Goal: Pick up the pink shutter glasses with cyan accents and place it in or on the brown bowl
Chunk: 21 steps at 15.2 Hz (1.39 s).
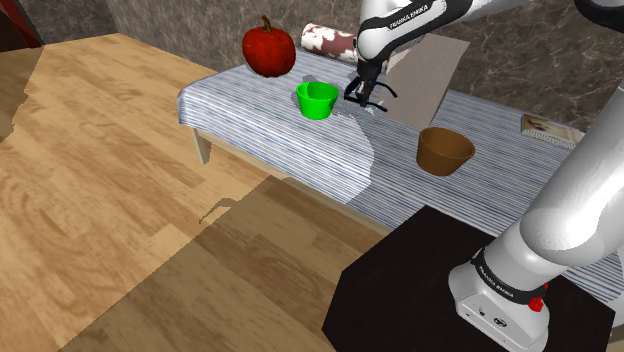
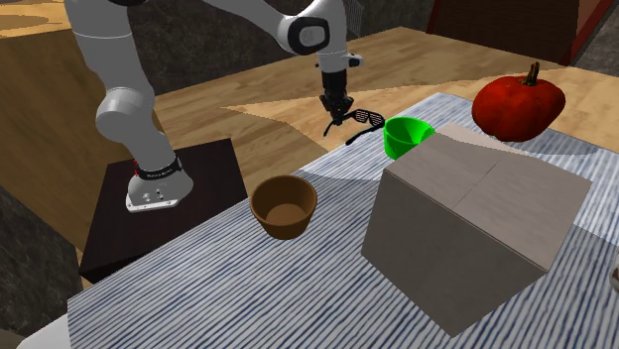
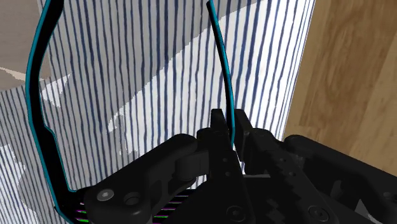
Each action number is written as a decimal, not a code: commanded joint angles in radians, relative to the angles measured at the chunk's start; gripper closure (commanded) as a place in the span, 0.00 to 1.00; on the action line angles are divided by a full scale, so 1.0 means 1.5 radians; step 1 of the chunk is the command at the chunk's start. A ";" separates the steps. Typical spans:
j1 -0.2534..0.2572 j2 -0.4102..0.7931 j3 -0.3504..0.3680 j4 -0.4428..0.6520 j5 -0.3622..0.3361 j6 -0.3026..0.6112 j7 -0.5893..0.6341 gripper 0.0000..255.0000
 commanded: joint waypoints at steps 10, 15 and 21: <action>-0.040 -0.174 -0.036 -0.190 -0.011 0.030 -0.066 1.00; -0.069 -0.273 -0.069 -0.294 -0.028 0.045 -0.112 1.00; -0.112 -0.389 -0.118 -0.397 -0.061 0.046 -0.178 1.00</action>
